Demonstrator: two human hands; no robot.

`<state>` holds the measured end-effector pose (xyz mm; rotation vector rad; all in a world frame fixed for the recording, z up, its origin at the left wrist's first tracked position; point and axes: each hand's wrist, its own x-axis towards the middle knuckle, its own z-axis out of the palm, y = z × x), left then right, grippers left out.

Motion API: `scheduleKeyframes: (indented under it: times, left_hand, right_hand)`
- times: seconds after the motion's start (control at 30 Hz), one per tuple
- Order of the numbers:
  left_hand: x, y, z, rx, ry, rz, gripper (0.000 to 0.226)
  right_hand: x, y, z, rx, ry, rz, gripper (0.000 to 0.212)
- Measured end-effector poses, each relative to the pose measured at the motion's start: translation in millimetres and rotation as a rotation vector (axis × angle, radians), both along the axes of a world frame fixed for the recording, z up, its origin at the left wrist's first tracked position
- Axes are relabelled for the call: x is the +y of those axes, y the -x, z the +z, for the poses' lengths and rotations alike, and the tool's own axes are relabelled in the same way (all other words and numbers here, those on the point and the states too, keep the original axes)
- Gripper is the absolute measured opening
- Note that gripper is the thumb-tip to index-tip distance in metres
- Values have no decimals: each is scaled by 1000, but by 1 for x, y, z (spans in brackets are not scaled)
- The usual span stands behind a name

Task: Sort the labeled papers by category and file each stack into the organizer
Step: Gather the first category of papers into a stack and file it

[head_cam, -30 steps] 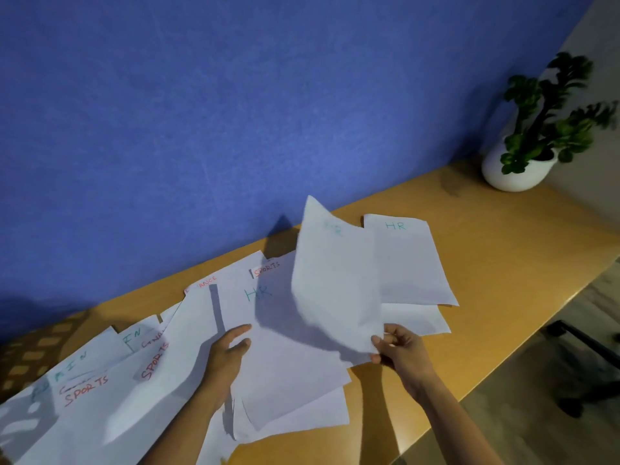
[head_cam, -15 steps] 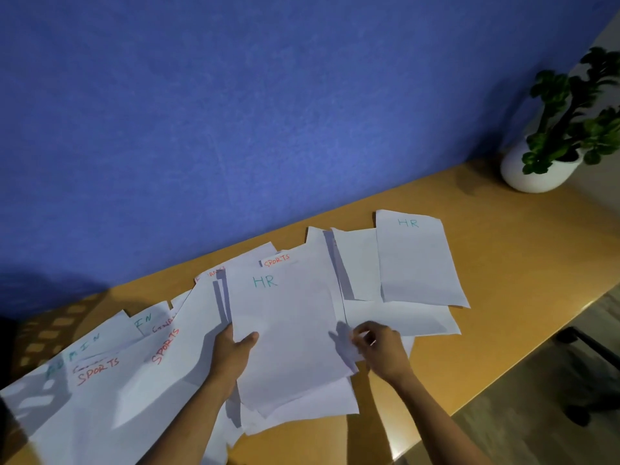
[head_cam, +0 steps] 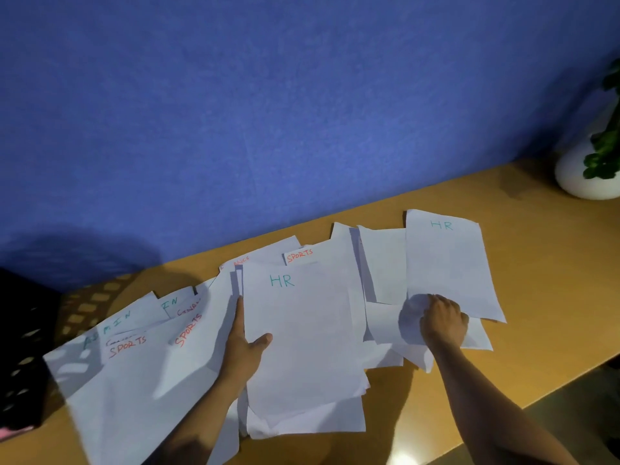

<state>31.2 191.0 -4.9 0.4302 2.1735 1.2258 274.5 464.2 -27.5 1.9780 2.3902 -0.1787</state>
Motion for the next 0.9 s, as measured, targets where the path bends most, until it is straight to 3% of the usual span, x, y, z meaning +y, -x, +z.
scheduleKeyframes:
  times: [0.1,0.2,0.43,0.6,0.73,0.8,0.9]
  left_hand:
    - [-2,-2,6,99,68,-1,99]
    - [-5,0,6,190,152,-28,95]
    - [-7,5,-7,-159,-70,6,35]
    - [-9,3,-5,-276,-154,102,22]
    - [-15,-1,3,-392,-258,193,16]
    - [-20,-2,2,-281,-201,155,11]
    - [-30,-2,-4,-140,-64,47,28]
  right_hand:
    - [2,1,3,-23,-74,10,19]
    - [3,6,13,138,-156,69,25]
    - [-79,52,52,585,-309,516,55]
    - [-174,72,47,656,-171,793,74]
    - [-219,80,40,620,-58,983,52]
    - [-231,81,35,586,-6,1046,46]
    - [-243,77,30,608,196,1086,39]
